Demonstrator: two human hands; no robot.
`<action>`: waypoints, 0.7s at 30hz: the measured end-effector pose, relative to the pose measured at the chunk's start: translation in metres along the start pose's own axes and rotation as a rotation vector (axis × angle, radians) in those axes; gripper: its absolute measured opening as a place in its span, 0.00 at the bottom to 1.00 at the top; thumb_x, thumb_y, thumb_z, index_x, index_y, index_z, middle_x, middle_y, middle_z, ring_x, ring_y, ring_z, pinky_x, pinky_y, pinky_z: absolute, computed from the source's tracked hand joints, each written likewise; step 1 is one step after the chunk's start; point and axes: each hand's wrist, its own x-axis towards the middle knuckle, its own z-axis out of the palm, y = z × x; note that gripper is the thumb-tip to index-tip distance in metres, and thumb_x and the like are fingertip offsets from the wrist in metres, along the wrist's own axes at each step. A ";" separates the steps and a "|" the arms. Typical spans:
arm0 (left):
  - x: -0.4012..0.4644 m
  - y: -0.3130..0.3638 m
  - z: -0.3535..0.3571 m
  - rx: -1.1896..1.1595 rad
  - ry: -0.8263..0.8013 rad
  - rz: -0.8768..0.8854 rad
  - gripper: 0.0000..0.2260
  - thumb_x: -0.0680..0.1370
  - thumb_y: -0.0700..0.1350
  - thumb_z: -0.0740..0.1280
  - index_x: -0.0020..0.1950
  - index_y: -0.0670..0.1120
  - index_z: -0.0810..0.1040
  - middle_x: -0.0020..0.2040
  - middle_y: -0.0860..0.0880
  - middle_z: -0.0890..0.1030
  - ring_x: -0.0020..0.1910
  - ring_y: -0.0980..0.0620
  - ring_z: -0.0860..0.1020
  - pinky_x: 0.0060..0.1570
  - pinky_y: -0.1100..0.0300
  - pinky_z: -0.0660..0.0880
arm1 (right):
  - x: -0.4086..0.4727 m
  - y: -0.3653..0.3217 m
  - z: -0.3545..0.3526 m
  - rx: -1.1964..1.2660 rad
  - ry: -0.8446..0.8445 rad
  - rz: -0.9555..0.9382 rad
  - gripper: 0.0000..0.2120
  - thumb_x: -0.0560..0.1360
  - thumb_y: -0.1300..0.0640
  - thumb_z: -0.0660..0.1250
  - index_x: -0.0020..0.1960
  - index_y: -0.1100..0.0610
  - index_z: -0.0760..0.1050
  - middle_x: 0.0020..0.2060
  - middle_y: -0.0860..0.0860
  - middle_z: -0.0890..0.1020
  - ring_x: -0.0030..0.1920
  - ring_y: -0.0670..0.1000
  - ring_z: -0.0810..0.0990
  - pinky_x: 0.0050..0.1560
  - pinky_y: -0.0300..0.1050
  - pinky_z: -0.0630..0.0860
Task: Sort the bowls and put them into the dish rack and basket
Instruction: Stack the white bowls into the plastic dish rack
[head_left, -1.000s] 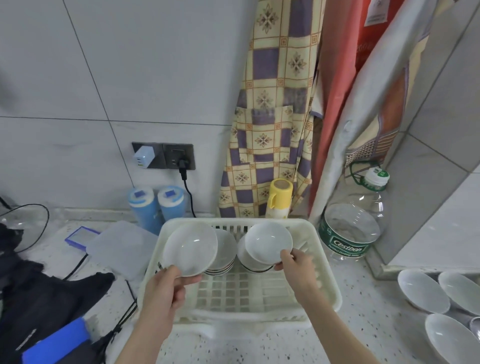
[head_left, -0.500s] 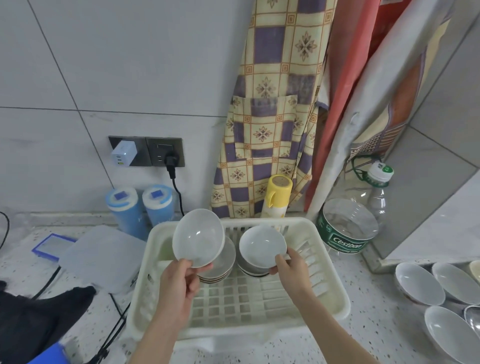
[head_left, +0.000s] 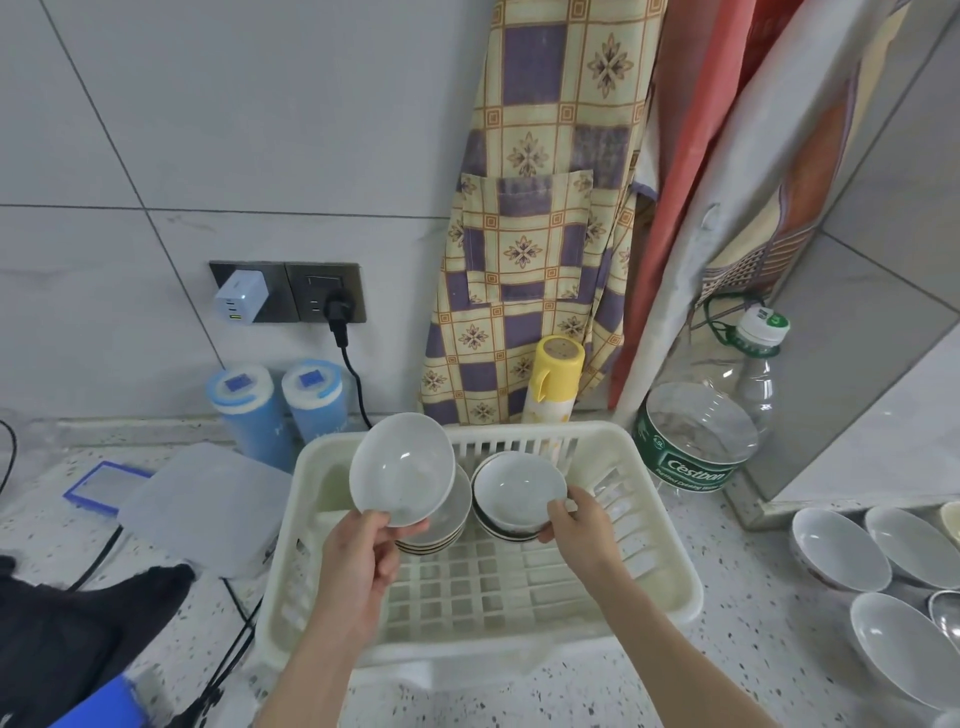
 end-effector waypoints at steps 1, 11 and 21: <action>-0.001 0.000 0.000 0.002 0.002 0.002 0.12 0.77 0.37 0.56 0.55 0.37 0.77 0.46 0.37 0.86 0.20 0.57 0.60 0.20 0.66 0.61 | 0.000 0.000 0.000 0.002 -0.001 0.001 0.10 0.78 0.57 0.59 0.56 0.46 0.68 0.30 0.49 0.84 0.31 0.36 0.79 0.25 0.30 0.67; -0.004 0.001 0.001 0.033 0.004 -0.003 0.11 0.78 0.37 0.57 0.56 0.37 0.75 0.46 0.37 0.86 0.20 0.57 0.61 0.22 0.64 0.58 | 0.000 0.003 0.001 -0.022 -0.017 0.020 0.14 0.78 0.56 0.59 0.63 0.48 0.68 0.32 0.49 0.84 0.30 0.40 0.78 0.28 0.35 0.68; -0.004 0.001 0.005 0.099 0.000 0.005 0.11 0.78 0.37 0.58 0.56 0.38 0.76 0.44 0.38 0.86 0.21 0.56 0.61 0.21 0.65 0.58 | 0.003 0.009 0.004 -0.031 -0.014 0.027 0.17 0.80 0.53 0.59 0.69 0.50 0.67 0.32 0.48 0.84 0.36 0.44 0.80 0.31 0.40 0.70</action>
